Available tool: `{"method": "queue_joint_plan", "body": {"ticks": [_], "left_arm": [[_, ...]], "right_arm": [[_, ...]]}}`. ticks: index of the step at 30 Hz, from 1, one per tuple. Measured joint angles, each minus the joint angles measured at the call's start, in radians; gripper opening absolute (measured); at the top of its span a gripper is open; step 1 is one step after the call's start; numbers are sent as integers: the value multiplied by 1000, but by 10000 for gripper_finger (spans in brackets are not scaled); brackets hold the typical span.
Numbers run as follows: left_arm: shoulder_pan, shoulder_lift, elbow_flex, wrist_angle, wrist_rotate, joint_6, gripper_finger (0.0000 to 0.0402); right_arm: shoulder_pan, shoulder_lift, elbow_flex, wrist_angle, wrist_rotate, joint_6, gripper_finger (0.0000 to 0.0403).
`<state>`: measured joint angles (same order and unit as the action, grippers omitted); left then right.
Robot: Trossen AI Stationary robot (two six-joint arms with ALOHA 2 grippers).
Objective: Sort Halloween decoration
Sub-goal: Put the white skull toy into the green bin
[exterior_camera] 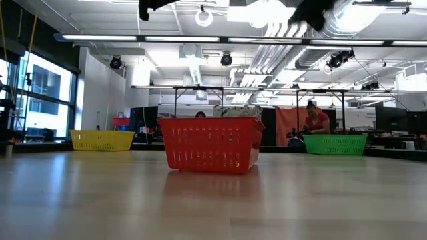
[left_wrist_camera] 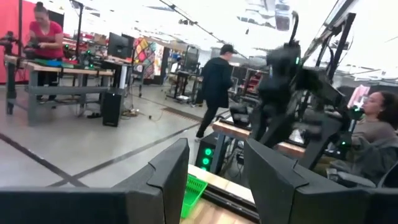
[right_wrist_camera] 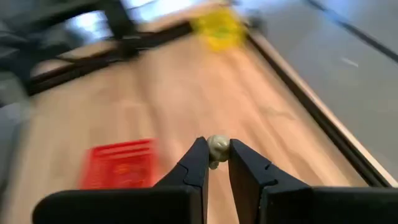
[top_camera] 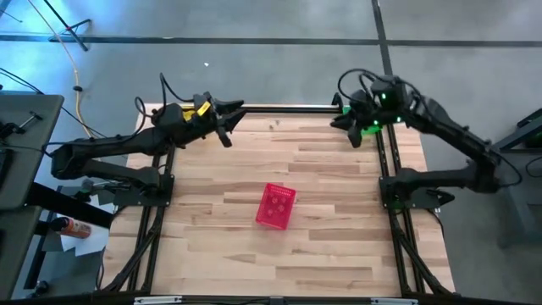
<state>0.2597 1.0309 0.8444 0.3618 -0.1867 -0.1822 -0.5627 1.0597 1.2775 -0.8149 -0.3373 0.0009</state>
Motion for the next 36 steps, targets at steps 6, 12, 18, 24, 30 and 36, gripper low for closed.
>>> {"method": "queue_joint_plan", "body": {"ticks": [6, 12, 18, 24, 30, 36], "left_arm": [[17, 28, 0, 1, 0, -26, 145], [24, 31, 0, 3, 0, -34, 145], [23, 31, 0, 3, 0, -38, 145], [22, 30, 0, 3, 49, -83, 145], [21, 30, 0, 2, 114, -105, 145], [21, 30, 0, 2, 131, -105, 145]], "right_arm": [[-96, -65, -282, 49, 321, 114, 35], [-242, 176, -249, -11, 569, 308, 35], [-410, 498, -64, -79, 593, 333, 35], [-517, 738, 75, -149, 544, 296, 35], [-576, 859, 93, -250, 456, 293, 35], [-603, 872, 39, -244, 433, 267, 35]]}}
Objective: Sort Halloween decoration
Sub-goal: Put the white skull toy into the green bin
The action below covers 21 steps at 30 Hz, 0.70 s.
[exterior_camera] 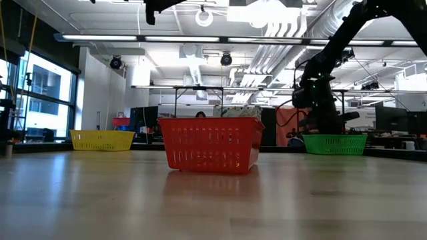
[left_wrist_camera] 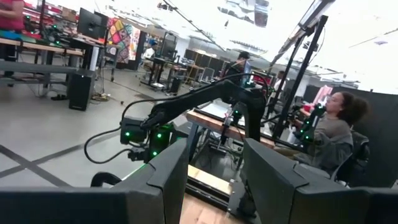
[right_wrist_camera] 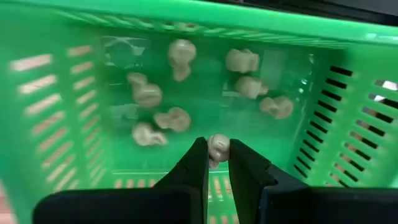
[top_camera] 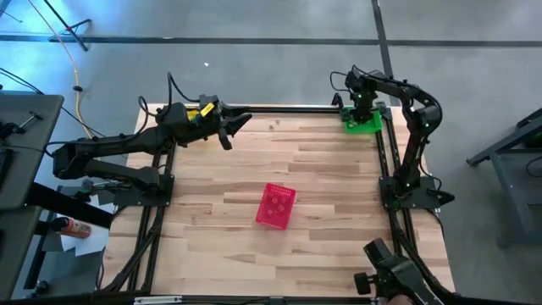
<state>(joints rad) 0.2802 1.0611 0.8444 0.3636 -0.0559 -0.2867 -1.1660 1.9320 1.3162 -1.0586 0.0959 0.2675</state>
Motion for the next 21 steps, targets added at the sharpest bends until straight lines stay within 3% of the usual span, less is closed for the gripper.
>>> {"method": "queue_joint_plan", "body": {"ticks": [7, 21], "left_arm": [[0, 0, 0, 0, 0, 0, 145], [-3, 0, 0, -1, 1, -26, 145]], "right_arm": [[-19, 0, -2, 33, 1, -9, 41], [-12, -33, -4, 50, -20, -71, 148]]}}
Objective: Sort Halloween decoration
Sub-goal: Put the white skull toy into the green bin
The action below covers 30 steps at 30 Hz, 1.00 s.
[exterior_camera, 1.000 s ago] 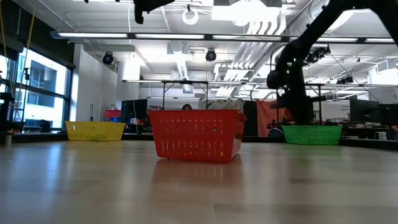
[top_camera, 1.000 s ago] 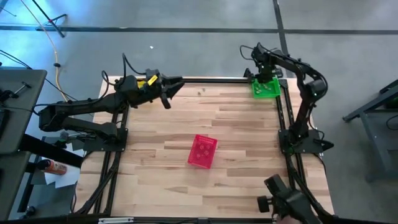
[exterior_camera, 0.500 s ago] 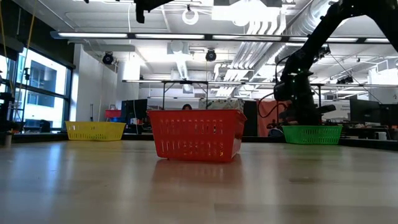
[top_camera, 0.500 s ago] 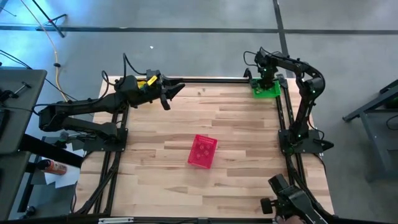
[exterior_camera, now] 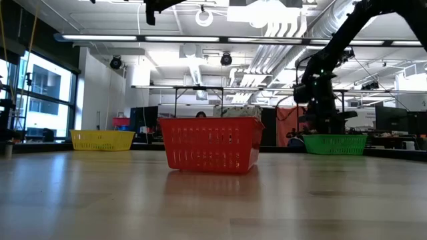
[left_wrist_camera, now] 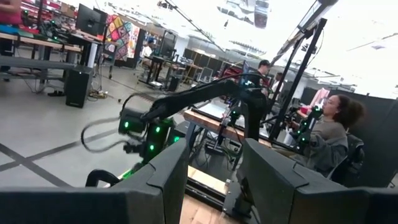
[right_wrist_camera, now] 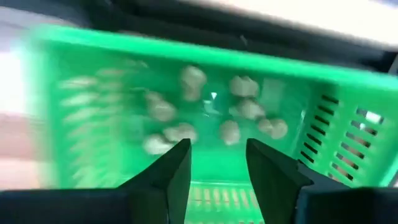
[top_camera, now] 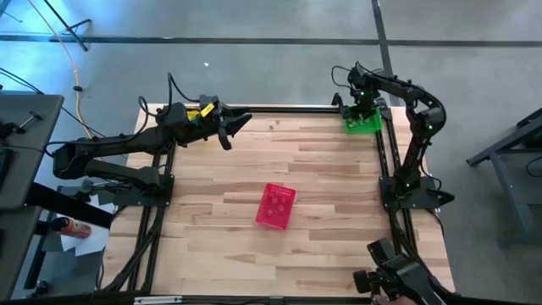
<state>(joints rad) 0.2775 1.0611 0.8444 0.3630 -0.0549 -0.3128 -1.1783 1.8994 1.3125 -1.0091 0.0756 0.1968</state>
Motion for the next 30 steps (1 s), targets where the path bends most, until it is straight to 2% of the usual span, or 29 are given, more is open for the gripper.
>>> {"method": "queue_joint_plan", "body": {"ticks": [4, 6, 12, 15, 19, 22, 27, 30], "left_arm": [[-3, 0, 0, -2, 4, 0, 145], [-3, 0, 0, -2, 4, 1, 145], [-3, 0, 0, -4, 4, 30, 145], [-3, 0, 0, -4, 4, 61, 145], [7, 0, 0, -3, 11, 62, 145], [35, 0, 1, -3, 69, 62, 145], [110, 16, 82, -97, 245, 65, 145], [134, 40, 131, -187, 279, 131, 145]], "right_arm": [[0, -118, 0, 69, -90, -33, 151], [0, -201, 0, 122, -169, -32, 151], [23, -468, 0, 327, -564, -3, 151], [83, -580, 0, 452, -669, 33, 152], [222, -685, 1, 599, -705, 53, 152], [356, -722, 1, 699, -717, 27, 152], [583, -721, 1, 783, -660, -143, 152], [689, -700, 1, 781, -621, -266, 152]]}}
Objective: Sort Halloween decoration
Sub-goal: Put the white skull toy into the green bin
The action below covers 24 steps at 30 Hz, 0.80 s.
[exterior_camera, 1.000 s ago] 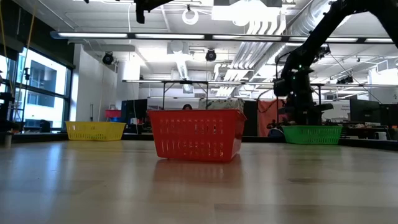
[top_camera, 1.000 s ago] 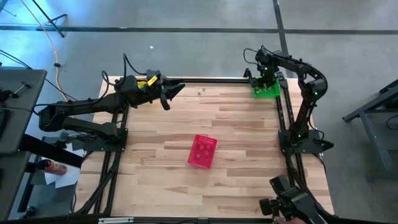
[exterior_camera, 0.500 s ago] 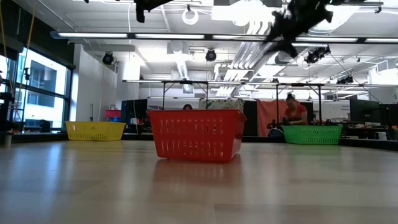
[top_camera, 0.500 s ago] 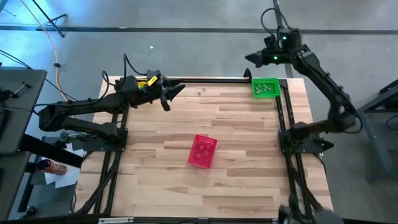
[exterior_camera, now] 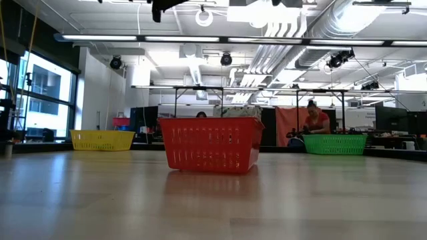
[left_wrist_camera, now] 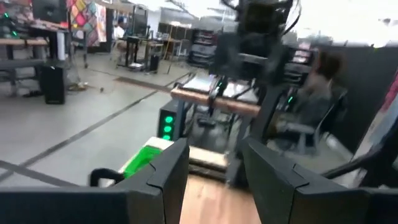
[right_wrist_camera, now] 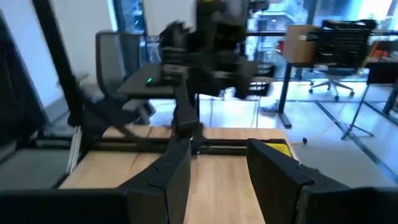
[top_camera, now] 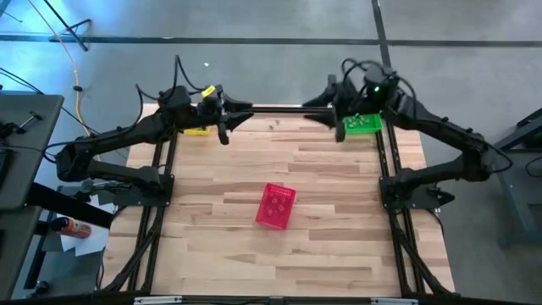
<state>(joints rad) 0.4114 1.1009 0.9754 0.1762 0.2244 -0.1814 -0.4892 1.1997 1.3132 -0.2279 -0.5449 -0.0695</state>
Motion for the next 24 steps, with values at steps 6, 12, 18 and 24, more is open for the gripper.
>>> {"method": "queue_joint_plan", "body": {"ticks": [6, 12, 18, 24], "left_arm": [[0, 30, 26, -30, 3, 80, 145], [1, 56, 26, -51, 3, 79, 145], [44, 182, 111, -253, 7, -57, 145], [139, 438, 358, -623, 13, 173, 145]], "right_arm": [[94, 18, 0, 5, 93, -46, 152], [87, 17, 0, 16, 96, 9, 152], [84, 27, 0, 14, 140, 20, 152], [84, 47, 0, 11, 203, 56, 152]]}}
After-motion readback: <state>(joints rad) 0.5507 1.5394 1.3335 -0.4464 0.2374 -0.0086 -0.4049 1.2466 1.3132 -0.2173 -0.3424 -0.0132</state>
